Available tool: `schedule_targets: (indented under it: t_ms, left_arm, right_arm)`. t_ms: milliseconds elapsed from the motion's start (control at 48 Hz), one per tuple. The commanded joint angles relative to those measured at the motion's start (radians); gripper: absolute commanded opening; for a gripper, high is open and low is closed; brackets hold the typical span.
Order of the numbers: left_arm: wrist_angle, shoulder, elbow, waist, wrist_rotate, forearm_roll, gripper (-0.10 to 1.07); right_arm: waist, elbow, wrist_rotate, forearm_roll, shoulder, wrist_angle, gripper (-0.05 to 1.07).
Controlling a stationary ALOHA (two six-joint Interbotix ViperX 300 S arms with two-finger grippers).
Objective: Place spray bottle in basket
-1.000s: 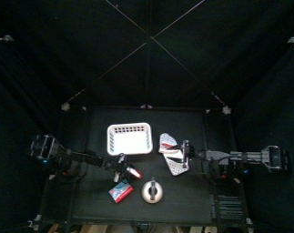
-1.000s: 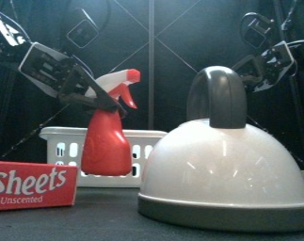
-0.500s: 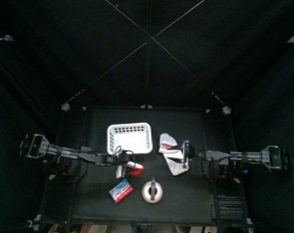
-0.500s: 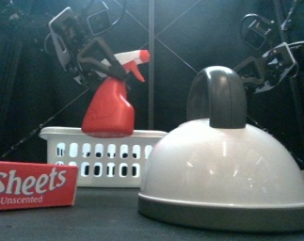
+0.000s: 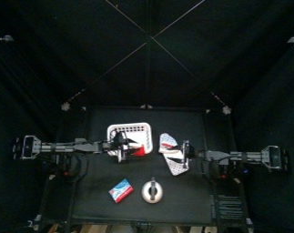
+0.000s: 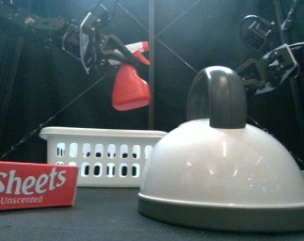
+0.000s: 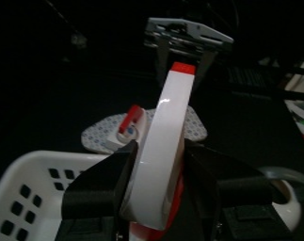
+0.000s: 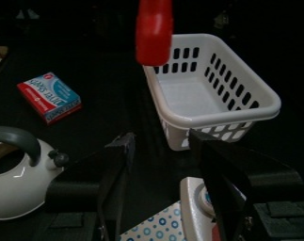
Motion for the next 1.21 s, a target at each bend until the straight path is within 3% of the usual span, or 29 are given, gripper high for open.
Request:
schedule_targets:
  t_ms: [0,333,771,1188]
  left_arm:
    - [-0.054,0.003,0.005,0.063,0.0,0.049,0.55]
    - [-0.132,0.166,0.011,0.144,0.002,0.083,0.55]
    - [-0.179,0.328,-0.015,0.164,0.0,0.081,0.58]
    - [-0.184,0.376,-0.029,0.169,0.002,0.086,0.79]
  right_arm:
    - [-0.003,-0.009,0.0,0.005,-0.003,-0.003,0.85]
    - [-0.005,-0.003,0.0,0.003,-0.003,-0.003,0.85]
    - [-0.006,0.003,0.0,0.005,-0.003,-0.003,0.85]
    - [-0.006,0.003,0.0,0.003,-0.003,-0.003,0.85]
